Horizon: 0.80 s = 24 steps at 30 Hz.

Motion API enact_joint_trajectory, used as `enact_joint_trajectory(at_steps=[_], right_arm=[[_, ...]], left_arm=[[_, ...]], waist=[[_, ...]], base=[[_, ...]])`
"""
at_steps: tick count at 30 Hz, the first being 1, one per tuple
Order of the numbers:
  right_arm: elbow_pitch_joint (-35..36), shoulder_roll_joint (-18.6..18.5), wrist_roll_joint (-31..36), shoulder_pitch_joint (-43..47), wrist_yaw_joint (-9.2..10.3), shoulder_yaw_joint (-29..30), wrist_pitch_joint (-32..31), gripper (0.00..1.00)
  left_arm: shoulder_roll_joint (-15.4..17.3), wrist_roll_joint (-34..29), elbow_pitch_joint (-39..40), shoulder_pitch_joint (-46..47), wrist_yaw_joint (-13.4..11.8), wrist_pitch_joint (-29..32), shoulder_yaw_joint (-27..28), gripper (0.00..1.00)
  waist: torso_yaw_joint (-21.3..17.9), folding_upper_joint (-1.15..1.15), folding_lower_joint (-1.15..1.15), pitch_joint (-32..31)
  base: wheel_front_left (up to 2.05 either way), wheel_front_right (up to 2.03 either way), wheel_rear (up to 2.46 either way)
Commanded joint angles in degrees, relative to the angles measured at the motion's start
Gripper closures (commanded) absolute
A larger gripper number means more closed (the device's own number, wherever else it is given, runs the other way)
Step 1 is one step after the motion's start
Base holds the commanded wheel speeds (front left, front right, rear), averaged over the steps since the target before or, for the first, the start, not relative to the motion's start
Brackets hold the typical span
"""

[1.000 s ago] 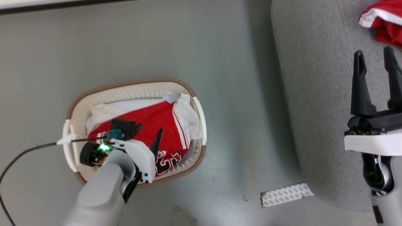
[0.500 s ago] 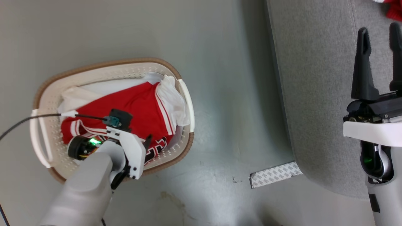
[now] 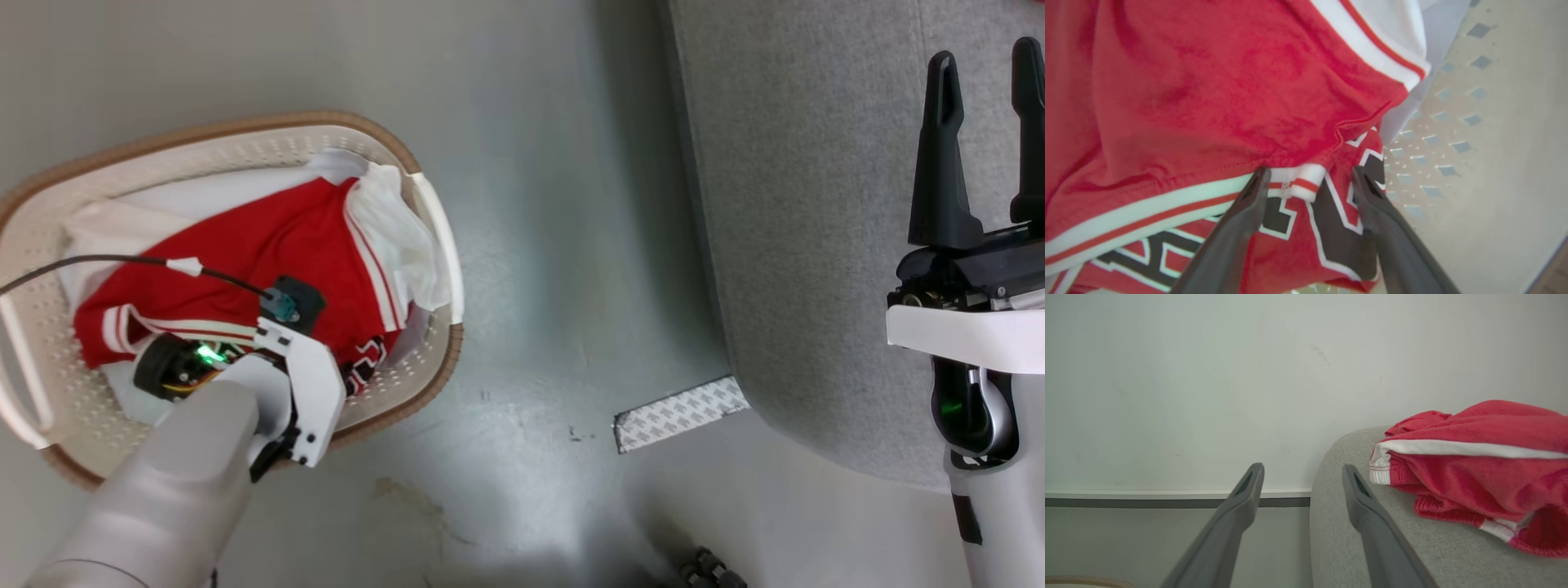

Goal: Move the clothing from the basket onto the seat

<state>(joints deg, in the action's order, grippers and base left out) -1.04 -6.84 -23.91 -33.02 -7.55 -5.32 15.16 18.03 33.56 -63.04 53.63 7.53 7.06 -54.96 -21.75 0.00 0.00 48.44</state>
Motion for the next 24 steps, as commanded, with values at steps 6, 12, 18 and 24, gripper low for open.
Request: enact_joint_trajectory(at_steps=[6,12,18,24], right_arm=[[-0.1,0.9,-0.1,-0.4,0.13,0.4,0.0,0.00],[-0.4,1.5,-0.1,-0.2,0.13,0.5,0.0,0.00],[-0.9,1.5,0.4,-0.1,0.13,0.9,0.0,0.00],[-1.5,0.6,0.7,0.4,0.13,1.0,0.0,0.00]], left_arm=[[2.5,2.5,-0.4,1.8,-0.1,0.9,-5.6,0.00],[3.3,5.6,-0.4,2.3,-0.1,-0.2,-7.8,1.00],[3.5,8.6,-0.6,1.9,-0.1,-2.5,-9.9,1.00],[1.7,11.7,-1.2,0.5,-0.1,-5.7,-11.1,1.00]], waist=[[-1.9,0.00,0.00,1.7],[-2.4,0.00,0.00,1.5],[-1.7,0.00,0.00,-0.1],[-0.2,0.00,0.00,-4.2]], base=[[0.00,0.00,0.00],[0.00,0.00,0.00],[0.00,0.00,0.00],[0.00,0.00,0.00]])
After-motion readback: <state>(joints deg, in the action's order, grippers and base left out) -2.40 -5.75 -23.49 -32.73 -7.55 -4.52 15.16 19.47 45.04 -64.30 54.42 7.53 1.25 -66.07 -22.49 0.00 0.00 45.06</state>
